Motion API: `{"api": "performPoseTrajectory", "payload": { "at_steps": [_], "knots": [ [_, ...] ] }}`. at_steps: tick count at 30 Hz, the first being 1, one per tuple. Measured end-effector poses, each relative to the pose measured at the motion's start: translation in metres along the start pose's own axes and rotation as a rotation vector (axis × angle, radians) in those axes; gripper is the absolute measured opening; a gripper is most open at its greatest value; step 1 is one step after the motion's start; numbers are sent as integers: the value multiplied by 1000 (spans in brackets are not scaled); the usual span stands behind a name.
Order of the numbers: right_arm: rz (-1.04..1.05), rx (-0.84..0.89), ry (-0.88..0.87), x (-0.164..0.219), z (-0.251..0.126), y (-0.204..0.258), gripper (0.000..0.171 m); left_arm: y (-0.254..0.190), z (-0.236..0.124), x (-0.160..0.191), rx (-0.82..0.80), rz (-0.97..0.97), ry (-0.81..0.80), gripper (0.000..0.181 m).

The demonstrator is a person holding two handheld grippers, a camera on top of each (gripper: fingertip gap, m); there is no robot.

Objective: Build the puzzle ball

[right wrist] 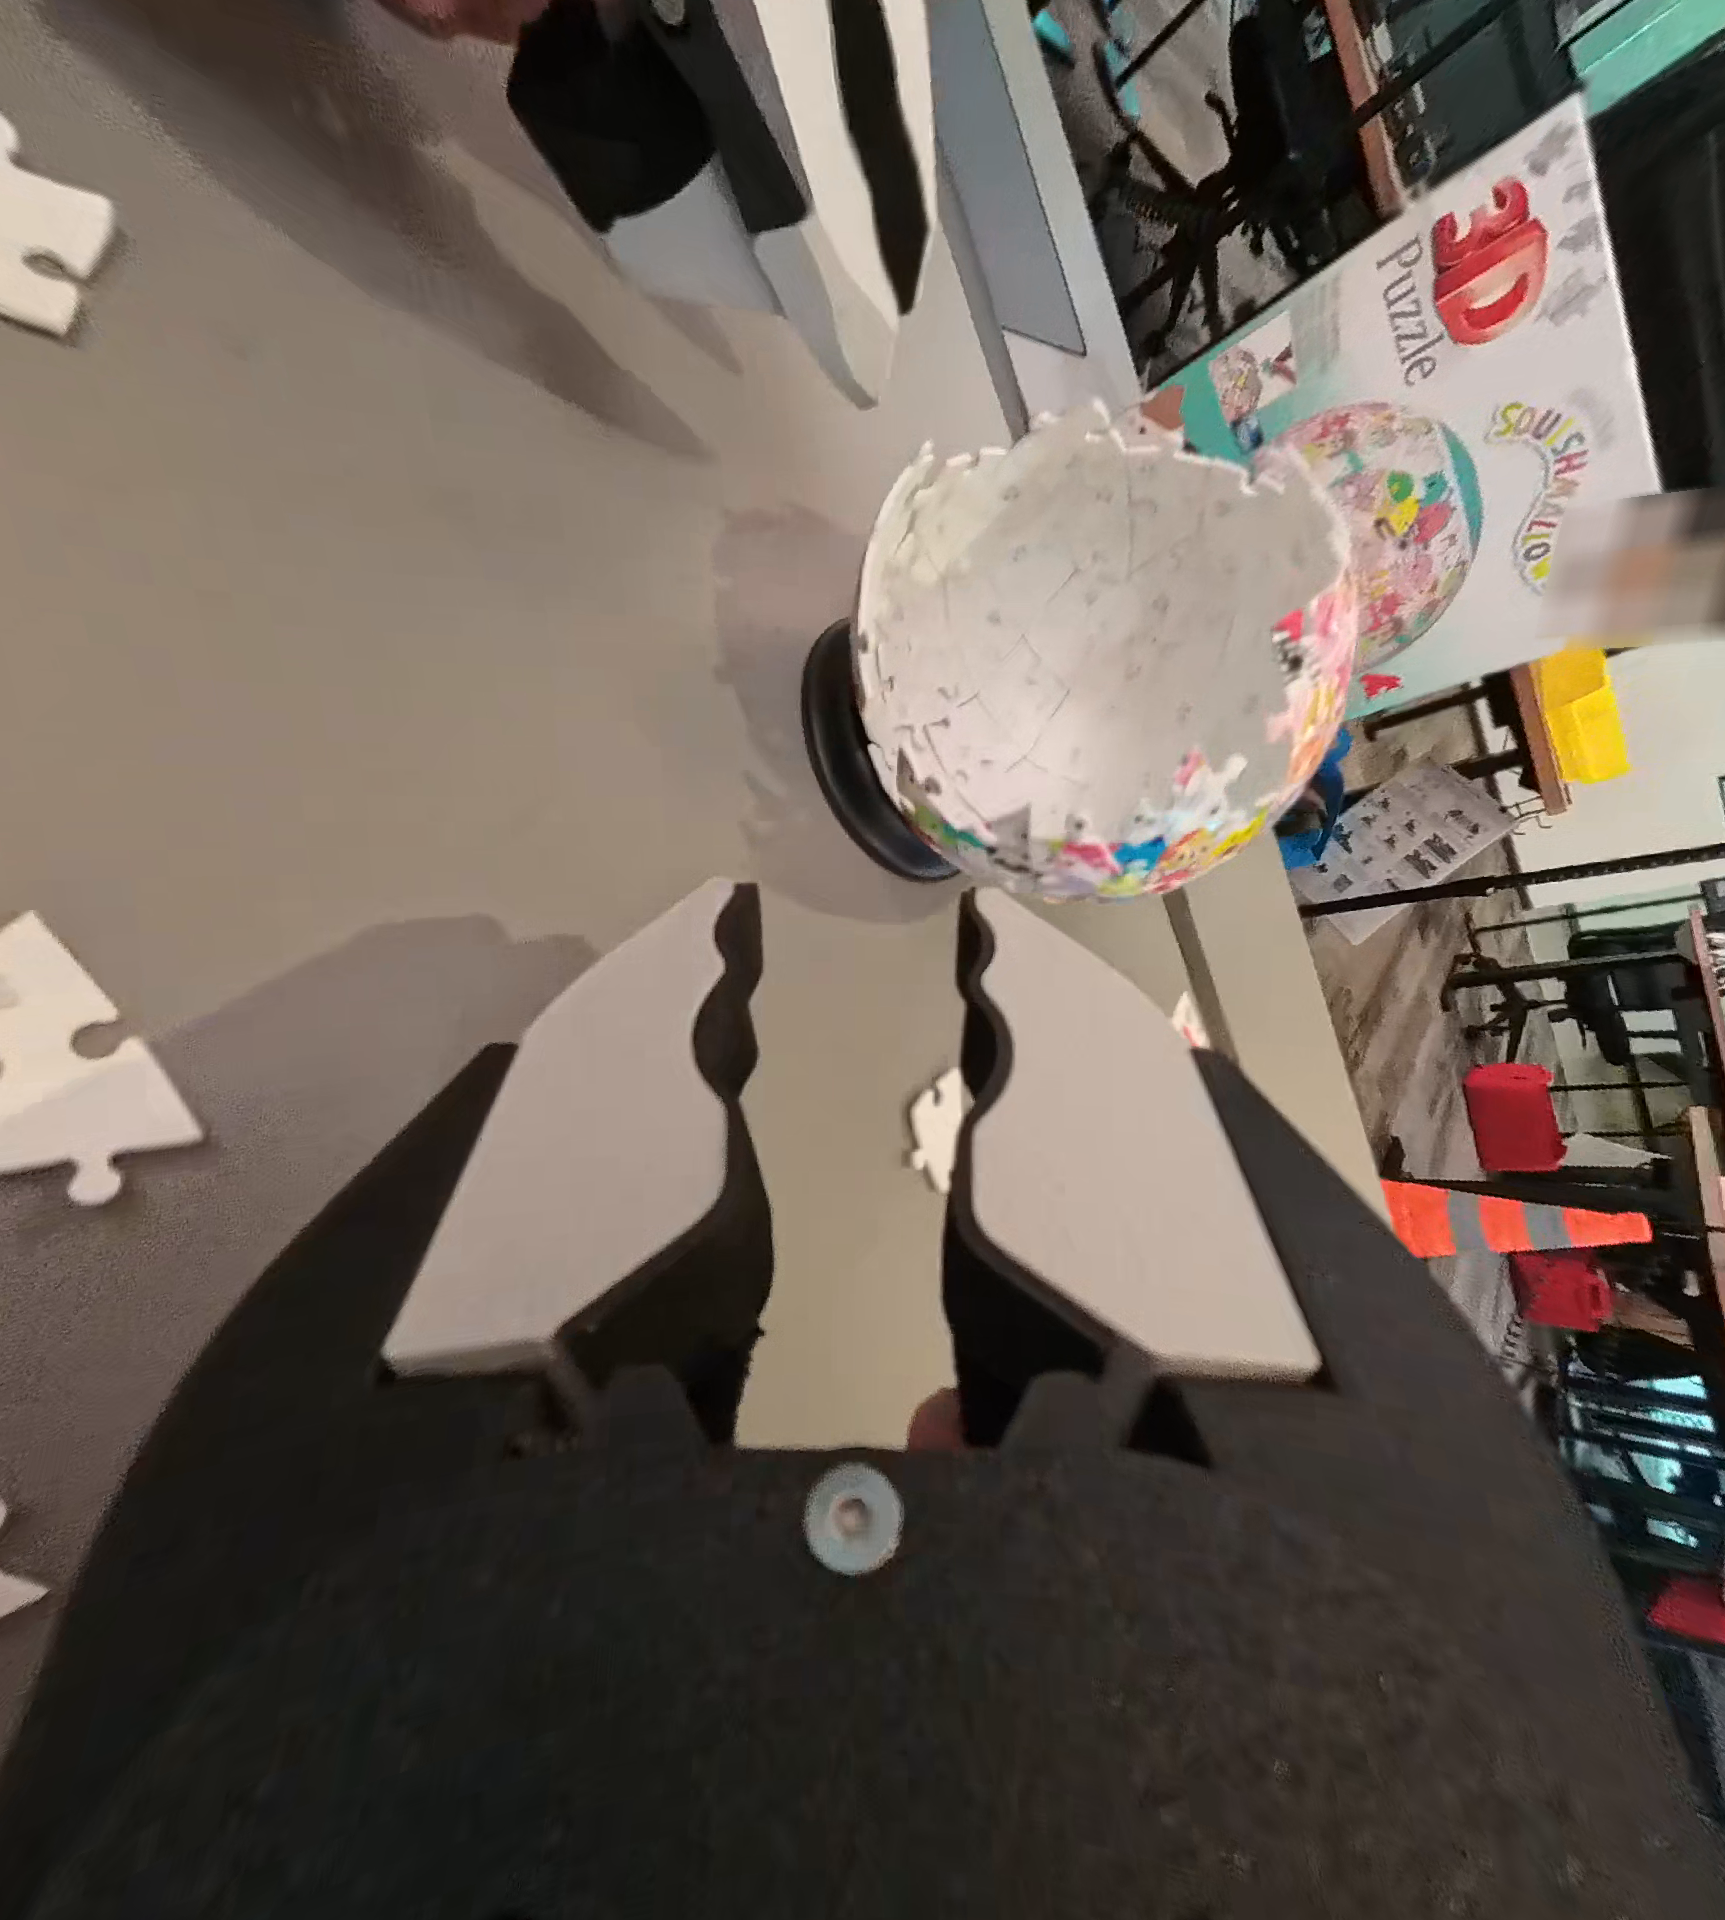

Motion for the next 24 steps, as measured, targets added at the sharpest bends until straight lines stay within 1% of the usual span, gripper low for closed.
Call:
{"api": "performPoseTrajectory", "payload": {
  "at_steps": [1, 3, 5, 7, 8, 9, 11, 12, 14, 17, 20, 22, 24],
  "knots": [
    [-8, -11, 16, -3, 3, 0, 36, 5, 1, 1, 5, -13, -8, 29],
    [-9, -42, 59, -9, 9, 2, 45, 13, 4, -1, 32, -56, -20, 28],
    [1, -72, 91, -16, 14, 4, 48, 19, 4, -7, 40, -67, -61, 26],
    [61, -99, 88, -30, 14, 2, 48, 18, 2, -9, 52, -58, -78, 26],
    [104, -110, 74, -37, 12, -1, 43, 17, 0, -9, 45, -57, -85, 26],
    [147, -106, 53, -44, 8, -8, 34, 15, -2, -9, 38, -54, -93, 24],
    [218, -70, 19, -49, 4, -24, 8, 9, -7, -11, 38, -40, -108, 17],
    [233, -50, 18, -47, 4, -30, 0, 6, -8, -13, 39, -28, -119, 13],
    [241, -14, 48, -41, 13, -38, 0, 1, -9, -14, 41, 6, -121, 8],
    [280, 31, 146, -38, 39, -42, 0, -1, -5, -10, 37, 17, -83, 5],
    [351, -31, 248, -49, 66, -36, 0, 1, -7, -10, 44, -15, -89, 5],
    [352, -58, 372, -50, 81, -33, 0, 6, -12, -11, 46, -56, -115, 5],
    [314, -127, 542, -47, 91, -28, 0, 12, -16, -12, 62, -116, -139, 5]
  ]
}}
Point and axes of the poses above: each gripper's, where its closed fingertips meet, z out along the fingers, x out of its underside, y = z × x across the jaws, the point moved 4 cm from there along -z, back along the fingers, and after that the axes turned 7 degrees about x, right-handed, at the moved point
